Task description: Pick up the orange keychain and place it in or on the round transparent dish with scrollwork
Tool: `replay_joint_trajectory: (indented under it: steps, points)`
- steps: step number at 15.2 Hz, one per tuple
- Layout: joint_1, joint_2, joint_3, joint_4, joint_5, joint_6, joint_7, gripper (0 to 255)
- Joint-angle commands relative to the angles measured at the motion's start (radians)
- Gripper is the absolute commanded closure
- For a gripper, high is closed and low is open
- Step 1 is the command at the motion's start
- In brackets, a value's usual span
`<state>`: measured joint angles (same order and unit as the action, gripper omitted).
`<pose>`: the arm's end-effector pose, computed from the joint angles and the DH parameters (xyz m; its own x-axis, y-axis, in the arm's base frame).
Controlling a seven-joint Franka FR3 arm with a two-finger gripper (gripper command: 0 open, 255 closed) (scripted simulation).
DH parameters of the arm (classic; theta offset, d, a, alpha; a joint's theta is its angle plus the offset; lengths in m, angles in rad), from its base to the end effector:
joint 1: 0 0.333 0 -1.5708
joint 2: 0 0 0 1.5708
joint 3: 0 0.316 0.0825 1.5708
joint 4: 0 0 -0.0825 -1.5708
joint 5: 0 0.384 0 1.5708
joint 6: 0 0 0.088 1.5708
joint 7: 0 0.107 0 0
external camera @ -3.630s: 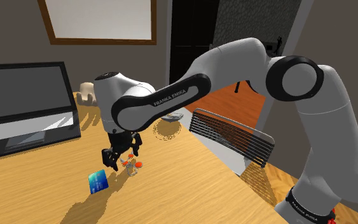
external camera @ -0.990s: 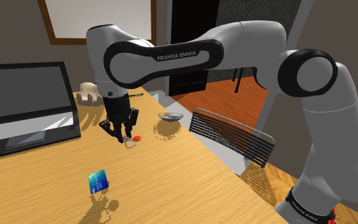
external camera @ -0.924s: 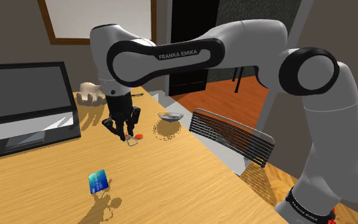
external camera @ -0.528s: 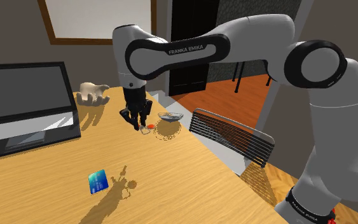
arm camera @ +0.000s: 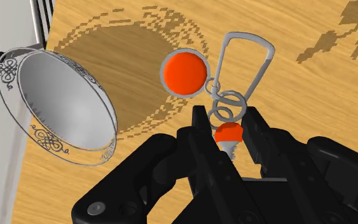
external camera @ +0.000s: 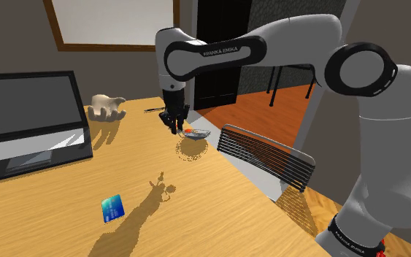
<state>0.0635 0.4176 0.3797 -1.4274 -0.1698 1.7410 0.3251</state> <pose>0.6269 0.2363 0.4636 0.9897 0.1272 -0.0661 0.1298 -0.9909 0.0368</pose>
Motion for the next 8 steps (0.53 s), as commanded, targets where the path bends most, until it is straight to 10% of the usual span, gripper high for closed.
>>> replay_joint_trajectory:
  steps: [1, 8]
  points:
    - [-0.033, -0.01, -0.011, -0.009, 0.004, 0.002, -0.044, 255]
    - [-0.127, 0.013, -0.055, 0.039, 0.005, -0.014, -0.187, 255]
